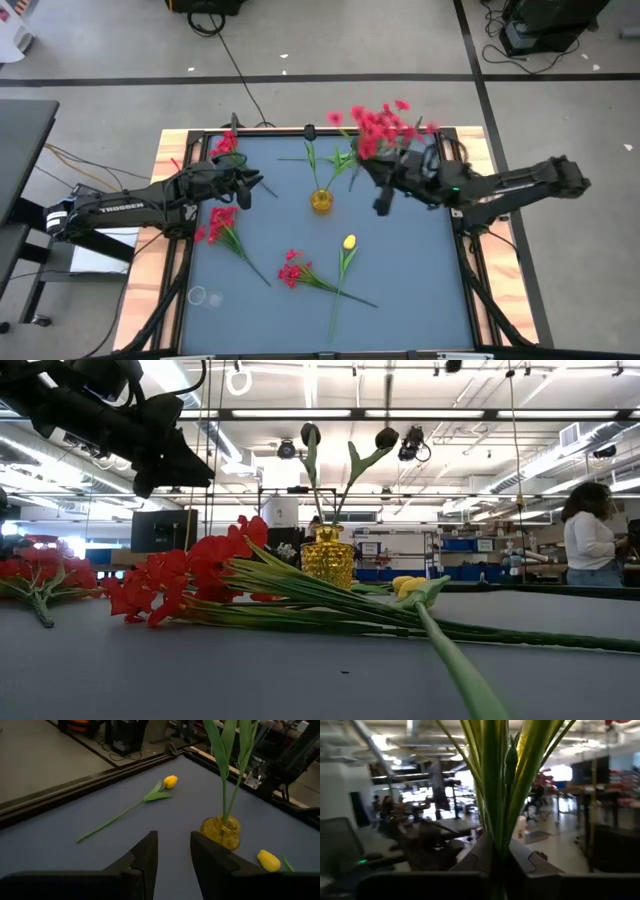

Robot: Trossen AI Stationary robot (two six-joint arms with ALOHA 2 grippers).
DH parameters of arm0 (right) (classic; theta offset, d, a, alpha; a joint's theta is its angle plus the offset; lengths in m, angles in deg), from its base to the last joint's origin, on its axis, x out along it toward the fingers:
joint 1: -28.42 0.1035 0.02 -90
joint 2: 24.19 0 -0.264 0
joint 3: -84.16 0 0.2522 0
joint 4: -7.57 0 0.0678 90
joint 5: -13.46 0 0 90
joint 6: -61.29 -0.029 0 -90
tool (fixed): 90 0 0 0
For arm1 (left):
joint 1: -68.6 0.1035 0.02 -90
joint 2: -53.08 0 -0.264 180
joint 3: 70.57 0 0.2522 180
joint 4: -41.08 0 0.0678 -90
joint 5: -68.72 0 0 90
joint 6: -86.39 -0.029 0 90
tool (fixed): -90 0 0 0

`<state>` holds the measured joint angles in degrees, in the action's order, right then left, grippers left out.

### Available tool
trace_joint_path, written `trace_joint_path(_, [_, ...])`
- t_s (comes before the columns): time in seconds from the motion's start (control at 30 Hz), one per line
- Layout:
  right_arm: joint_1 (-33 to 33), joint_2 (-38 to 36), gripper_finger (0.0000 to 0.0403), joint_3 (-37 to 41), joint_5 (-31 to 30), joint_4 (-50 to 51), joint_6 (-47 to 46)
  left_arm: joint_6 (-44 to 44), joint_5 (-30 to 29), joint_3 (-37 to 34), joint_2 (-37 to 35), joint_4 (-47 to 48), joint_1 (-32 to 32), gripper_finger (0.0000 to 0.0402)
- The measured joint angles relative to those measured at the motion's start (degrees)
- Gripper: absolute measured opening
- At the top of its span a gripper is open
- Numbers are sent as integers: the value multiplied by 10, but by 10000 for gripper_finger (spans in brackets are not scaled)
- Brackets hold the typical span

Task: Sort flowers into vase by color
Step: Put the top right red flowers into the yellow vase

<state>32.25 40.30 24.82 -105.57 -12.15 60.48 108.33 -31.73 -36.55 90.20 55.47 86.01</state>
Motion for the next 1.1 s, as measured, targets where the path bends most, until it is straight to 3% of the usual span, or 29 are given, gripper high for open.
trace_joint_path(0.33, [-59, 164, 20, 0, 125, -159, -23, 59, 1, 0, 0, 12, -5, 121])
trace_joint_path(0.8, [-89, 273, 33, 0, 166, -207, -30, 75, 1, 0, 0, 18, -66, 121])
trace_joint_path(0.93, [-90, 288, 57, 0, 152, -196, -41, 77, 0, 0, 0, 18, -70, 121])
trace_joint_path(1.1, [-83, 290, 116, 0, 152, -175, -71, 90, -7, 0, 0, 18, -70, 121])
